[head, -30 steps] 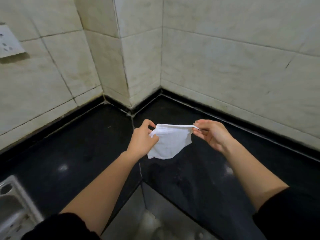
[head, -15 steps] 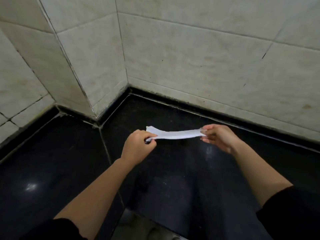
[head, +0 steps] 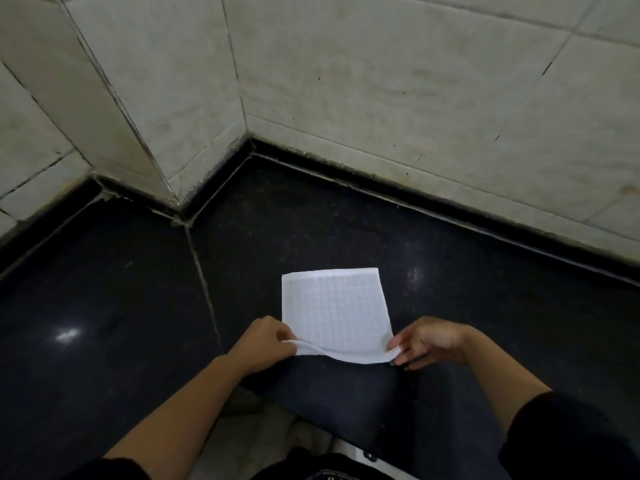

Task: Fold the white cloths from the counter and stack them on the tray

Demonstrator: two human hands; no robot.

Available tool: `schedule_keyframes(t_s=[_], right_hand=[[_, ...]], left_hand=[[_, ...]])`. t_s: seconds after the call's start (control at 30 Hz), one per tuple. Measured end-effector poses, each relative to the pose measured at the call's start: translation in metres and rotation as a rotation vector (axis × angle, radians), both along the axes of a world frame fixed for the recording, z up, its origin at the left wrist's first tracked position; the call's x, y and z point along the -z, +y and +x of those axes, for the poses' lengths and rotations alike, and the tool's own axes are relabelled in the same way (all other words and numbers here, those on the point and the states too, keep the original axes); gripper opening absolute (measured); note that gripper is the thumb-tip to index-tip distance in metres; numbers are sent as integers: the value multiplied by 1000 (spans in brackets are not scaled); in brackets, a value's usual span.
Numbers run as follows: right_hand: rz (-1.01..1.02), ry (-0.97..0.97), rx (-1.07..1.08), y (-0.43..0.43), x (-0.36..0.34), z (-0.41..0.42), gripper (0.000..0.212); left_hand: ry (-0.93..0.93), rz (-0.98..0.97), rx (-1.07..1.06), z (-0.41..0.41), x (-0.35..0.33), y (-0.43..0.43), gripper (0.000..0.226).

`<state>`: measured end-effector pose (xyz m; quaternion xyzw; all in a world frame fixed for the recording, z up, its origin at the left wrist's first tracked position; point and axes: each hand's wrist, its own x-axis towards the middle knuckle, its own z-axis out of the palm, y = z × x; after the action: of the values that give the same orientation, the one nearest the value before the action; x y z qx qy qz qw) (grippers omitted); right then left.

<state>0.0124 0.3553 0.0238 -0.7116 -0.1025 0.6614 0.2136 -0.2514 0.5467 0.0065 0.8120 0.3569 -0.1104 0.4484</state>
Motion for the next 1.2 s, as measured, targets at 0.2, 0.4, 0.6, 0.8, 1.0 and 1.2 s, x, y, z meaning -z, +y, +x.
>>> schedule_keyframes(t_s=[0.2,0.4,0.6,0.8,1.0,1.2], right_hand=[[189,-70,183,20,0,21,20],[234,-380,256,55,11,32,16],[235,-557,173,84,33,37,20],[179,-661,119,103,42,40,24],[106,-740,30,109,46,42,18],[97,-901,-51,105,54,35,21]], left_hand=[[-186,-224,-403,20,-3,27,12],[-267,-453,-720,43,6,36,8],[-239,-373,-846,59,27,45,4],[-98,-73,-751,69,42,56,10],[13,152,-622,75,45,57,22],[112,275,-552,76,44,56,17]])
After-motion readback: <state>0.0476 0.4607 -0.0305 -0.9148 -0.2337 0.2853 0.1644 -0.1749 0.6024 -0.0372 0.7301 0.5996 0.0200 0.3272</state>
